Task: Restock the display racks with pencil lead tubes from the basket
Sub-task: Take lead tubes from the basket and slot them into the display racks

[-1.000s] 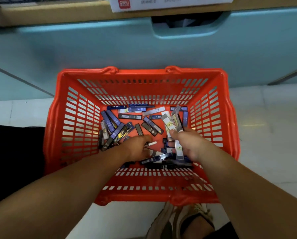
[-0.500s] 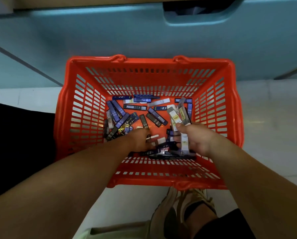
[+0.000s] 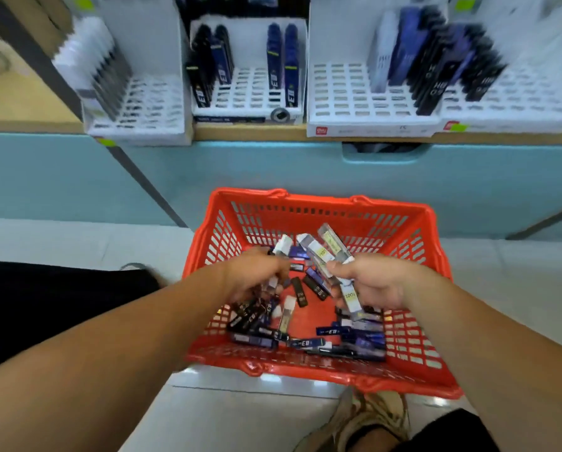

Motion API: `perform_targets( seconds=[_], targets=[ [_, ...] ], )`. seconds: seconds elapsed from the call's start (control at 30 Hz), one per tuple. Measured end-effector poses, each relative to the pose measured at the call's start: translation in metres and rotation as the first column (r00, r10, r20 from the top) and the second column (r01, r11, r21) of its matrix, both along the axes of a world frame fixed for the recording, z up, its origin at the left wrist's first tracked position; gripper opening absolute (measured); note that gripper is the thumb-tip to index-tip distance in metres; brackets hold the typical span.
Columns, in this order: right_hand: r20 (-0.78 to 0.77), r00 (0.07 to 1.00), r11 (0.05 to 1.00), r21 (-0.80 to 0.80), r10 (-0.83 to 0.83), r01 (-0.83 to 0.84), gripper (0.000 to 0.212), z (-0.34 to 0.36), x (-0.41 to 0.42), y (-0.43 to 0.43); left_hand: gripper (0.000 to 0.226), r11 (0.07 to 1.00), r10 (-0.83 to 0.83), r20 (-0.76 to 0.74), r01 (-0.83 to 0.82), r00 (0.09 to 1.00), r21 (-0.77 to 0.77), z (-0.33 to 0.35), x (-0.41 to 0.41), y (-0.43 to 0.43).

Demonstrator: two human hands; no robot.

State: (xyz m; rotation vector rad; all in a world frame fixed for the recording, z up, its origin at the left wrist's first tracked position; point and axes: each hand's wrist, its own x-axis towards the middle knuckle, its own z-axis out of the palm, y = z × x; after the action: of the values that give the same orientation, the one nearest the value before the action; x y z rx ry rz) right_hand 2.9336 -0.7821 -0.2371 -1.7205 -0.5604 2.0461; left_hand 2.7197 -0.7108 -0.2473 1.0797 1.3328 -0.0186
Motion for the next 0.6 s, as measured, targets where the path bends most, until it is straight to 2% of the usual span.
perform_targets(
  seconds=[0.1, 0.2, 0.23, 0.3, 0.37, 0.47, 0.53, 0.6],
  targets=[
    [0.002, 0.997, 0.995, 0.068, 0.075, -0.075, 0.025, 0.042, -0.006, 0.008, 0.010, 0.996, 0.064, 0.047, -0.067, 0.997, 0.062, 0.040, -0.009, 0.006],
    [0.013, 0.995, 0.987, 0.122, 0.102, -0.103, 0.018, 0.088, -0.014, 0.014, 0.014, 0.977, 0.133, 0.156, -0.156, 0.979, 0.143, 0.072, -0.021, 0.013],
    [0.006, 0.996, 0.986, 0.139, 0.089, -0.089, 0.017, 0.103, -0.017, 0.016, 0.016, 0.965, 0.189, 0.220, -0.223, 0.957, 0.140, 0.083, -0.024, 0.016],
    [-0.029, 0.998, 0.981, 0.190, 0.052, -0.046, 0.018, 0.132, -0.027, 0.018, 0.022, 0.917, 0.355, 0.374, -0.396, 0.857, 0.036, 0.114, -0.027, 0.019],
    [-0.069, 0.998, 0.964, 0.264, 0.001, 0.018, 0.014, 0.159, -0.040, 0.020, 0.041, 0.880, 0.437, 0.455, -0.472, 0.776, -0.039, 0.148, -0.029, 0.023],
    [-0.129, 0.989, 0.924, 0.365, -0.072, 0.114, 0.013, 0.196, -0.064, 0.019, 0.071, 0.909, 0.361, 0.496, -0.417, 0.790, 0.002, 0.194, -0.031, 0.022],
    [-0.138, 0.985, 0.896, 0.417, -0.102, 0.151, 0.015, 0.215, -0.078, 0.017, 0.071, 0.922, 0.306, 0.551, -0.386, 0.776, 0.032, 0.214, -0.032, 0.021],
    [-0.144, 0.984, 0.880, 0.448, -0.103, 0.158, 0.018, 0.228, -0.091, 0.017, 0.061, 0.924, 0.254, 0.562, -0.369, 0.787, 0.101, 0.229, -0.034, 0.023]
  ],
)
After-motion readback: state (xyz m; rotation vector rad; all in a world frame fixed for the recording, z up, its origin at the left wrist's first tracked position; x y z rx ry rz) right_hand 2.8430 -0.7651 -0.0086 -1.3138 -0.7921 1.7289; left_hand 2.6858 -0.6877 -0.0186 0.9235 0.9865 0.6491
